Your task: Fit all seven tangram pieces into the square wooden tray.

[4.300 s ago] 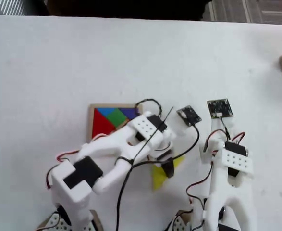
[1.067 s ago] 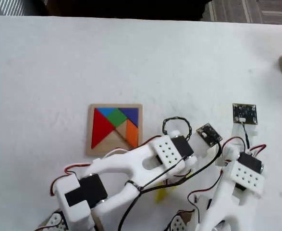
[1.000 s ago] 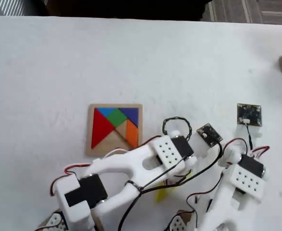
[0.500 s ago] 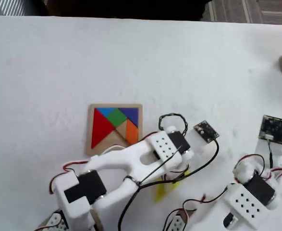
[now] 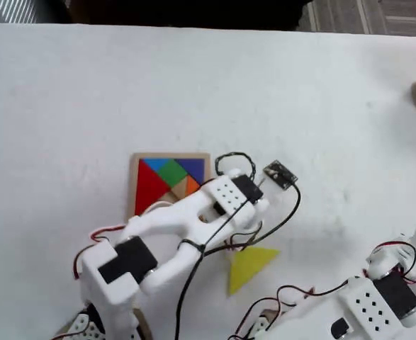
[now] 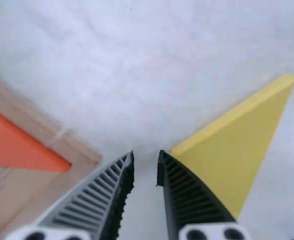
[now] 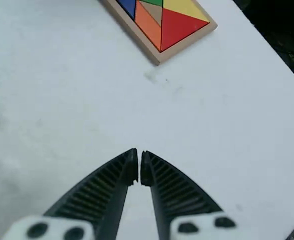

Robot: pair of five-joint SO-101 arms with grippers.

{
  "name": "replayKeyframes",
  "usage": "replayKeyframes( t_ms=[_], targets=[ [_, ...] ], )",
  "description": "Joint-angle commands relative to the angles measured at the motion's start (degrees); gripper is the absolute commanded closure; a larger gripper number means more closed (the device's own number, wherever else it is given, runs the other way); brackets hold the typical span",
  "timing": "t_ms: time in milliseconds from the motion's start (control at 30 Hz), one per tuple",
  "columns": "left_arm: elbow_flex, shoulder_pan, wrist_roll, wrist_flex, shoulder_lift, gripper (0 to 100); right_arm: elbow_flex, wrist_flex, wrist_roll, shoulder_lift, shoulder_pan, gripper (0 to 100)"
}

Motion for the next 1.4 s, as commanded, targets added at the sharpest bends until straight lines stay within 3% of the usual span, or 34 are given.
replayKeyframes(
  t_ms=[0, 433, 500, 633, 733, 933, 1100, 1267, 1367],
  targets=[
    [-0.09, -0.57, -0.18, -0.53, -0.4, 90, -0.7, -3.91, 0.7, -0.84, 3.12, 97.9],
    [-1.85, -9.54, -0.35, -0.88, -0.48, 90, -0.26, -6.37, 4.04, -0.31, 7.69, 97.8],
    [-1.76, -8.13, -0.7, 0.26, -0.48, 90, -0.26, -6.37, 4.66, -0.31, 7.69, 97.8],
    [-0.26, -1.1, -8.0, 2.2, -0.92, 90, -0.09, -6.37, 4.75, -0.31, 7.43, 97.8],
    [3.25, 3.3, -10.73, 1.14, -3.38, 83, 1.14, -6.73, 5.27, -0.31, 7.08, 97.7],
    [16.97, 10.07, -4.92, -9.05, -17.27, 73, 4.22, -9.63, 7.82, -0.31, 6.2, 97.8],
    [22.07, 7.78, 0.18, -18.2, -21.41, 73, 5.27, -11.3, 7.91, -0.31, 6.02, 97.8],
    [21.45, 5.23, 5.36, -19.6, -21.67, 72, 5.36, -11.21, 8.09, -0.31, 6.02, 97.8],
    [21.45, 6.37, 8.35, -19.6, -21.41, 66, 5.36, -11.3, 8.35, -0.31, 5.67, 97.8]
  ],
)
